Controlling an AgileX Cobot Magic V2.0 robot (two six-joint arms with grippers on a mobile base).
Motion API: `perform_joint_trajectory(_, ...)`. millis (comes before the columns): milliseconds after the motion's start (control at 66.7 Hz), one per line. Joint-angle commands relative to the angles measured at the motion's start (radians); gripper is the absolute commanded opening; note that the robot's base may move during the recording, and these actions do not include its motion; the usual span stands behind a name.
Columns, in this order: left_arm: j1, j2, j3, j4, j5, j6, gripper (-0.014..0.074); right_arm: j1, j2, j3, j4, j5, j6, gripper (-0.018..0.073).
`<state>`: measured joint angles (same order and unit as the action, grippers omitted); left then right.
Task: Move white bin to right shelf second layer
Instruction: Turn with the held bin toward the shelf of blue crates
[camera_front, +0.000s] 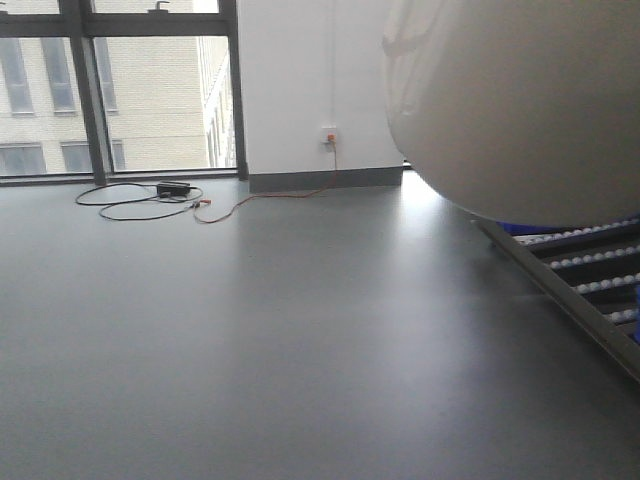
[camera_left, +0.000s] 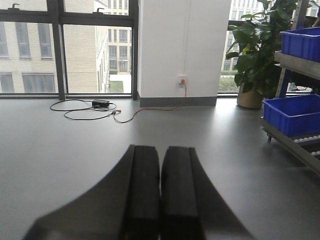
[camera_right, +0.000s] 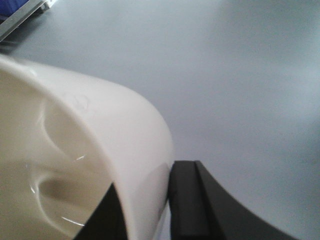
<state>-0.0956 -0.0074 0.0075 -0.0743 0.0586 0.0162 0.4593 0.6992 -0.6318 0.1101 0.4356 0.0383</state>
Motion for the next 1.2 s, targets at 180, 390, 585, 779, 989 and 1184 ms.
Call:
perform_joint_trajectory(180,-0.006,-0.003,0.037,-0.009,-0.086,-0.010,0.0085,-0.005,-0.006,-0.031,0.000,-0.093,-0.001,0.0055)
perform_joint_trajectory(390,-0.006,-0.003,0.037,-0.009,-0.086,-0.010,0.0085,-0.005,-0.006,-0.031,0.000,-0.093,-0.001,0.0055)
perform_joint_trajectory(585,-0.006,-0.003,0.037,-0.009,-0.086,-0.010,0.0085,-0.005,-0.006,-0.031,0.000,-0.093,-0.001,0.0055)
perform_joint_trajectory(779,-0.006,-0.003,0.037,-0.009,-0.086,-0.010,0.0085,-0.005,-0.006,-0.031,0.000,-0.093,-0.001,0.0055)
perform_joint_trajectory(989,-0.006,-0.003,0.037,-0.009,-0.086,-0.010,0.0085,-0.005,-0.006,-0.031,0.000,-0.093,-0.001,0.0055)
perform_joint_trajectory(1184,-0.006,-0.003,0.037,-0.009,-0.086,-0.010,0.0085,-0.005,-0.006,-0.031,0.000,-0.093,-0.001,0.0055)
